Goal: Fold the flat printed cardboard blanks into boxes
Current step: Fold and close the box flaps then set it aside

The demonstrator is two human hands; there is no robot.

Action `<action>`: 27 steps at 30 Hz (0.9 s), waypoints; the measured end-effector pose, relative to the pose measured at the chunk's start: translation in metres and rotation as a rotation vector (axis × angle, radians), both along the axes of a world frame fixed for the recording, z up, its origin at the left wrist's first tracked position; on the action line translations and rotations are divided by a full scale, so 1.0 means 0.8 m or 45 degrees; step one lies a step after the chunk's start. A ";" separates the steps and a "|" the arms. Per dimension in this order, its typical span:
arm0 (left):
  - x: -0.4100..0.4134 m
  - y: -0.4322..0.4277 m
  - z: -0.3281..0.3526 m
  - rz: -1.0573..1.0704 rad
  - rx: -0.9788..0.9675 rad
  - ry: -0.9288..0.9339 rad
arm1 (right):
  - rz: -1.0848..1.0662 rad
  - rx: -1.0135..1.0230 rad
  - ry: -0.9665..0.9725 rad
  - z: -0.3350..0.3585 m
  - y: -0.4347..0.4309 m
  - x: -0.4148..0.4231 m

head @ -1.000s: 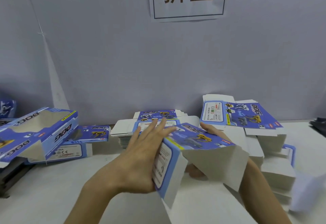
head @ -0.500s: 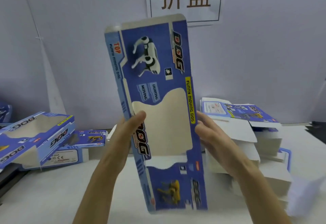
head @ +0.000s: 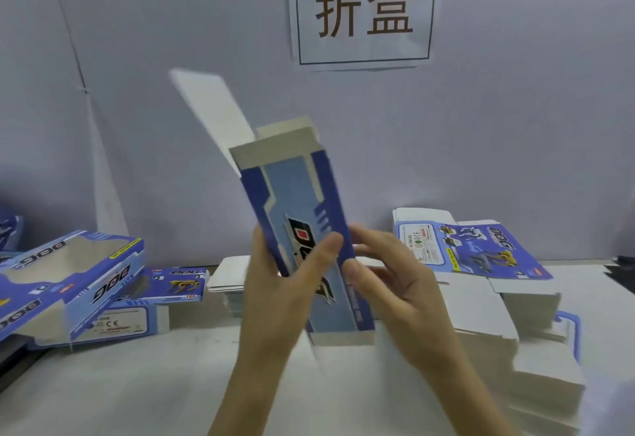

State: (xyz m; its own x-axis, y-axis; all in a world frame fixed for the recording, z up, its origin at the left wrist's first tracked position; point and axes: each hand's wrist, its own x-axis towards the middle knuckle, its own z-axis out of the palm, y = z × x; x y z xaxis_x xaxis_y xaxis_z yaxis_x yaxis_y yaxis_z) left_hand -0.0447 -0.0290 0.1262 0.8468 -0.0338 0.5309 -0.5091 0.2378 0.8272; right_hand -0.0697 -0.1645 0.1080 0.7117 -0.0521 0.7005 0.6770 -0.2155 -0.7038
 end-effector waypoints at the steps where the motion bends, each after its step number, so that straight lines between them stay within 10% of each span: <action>1: 0.006 0.007 -0.001 -0.003 -0.056 0.035 | 0.033 -0.027 0.028 0.001 -0.005 -0.001; 7: 0.024 0.052 -0.007 -0.335 -0.046 0.250 | -0.216 0.102 0.137 0.010 -0.029 -0.003; 12: 0.021 0.052 -0.009 -0.527 0.072 0.259 | 0.224 0.224 0.602 0.011 -0.046 -0.014; 27: 0.024 0.068 -0.006 -0.385 0.332 -0.086 | 0.249 0.231 0.252 0.009 -0.043 -0.010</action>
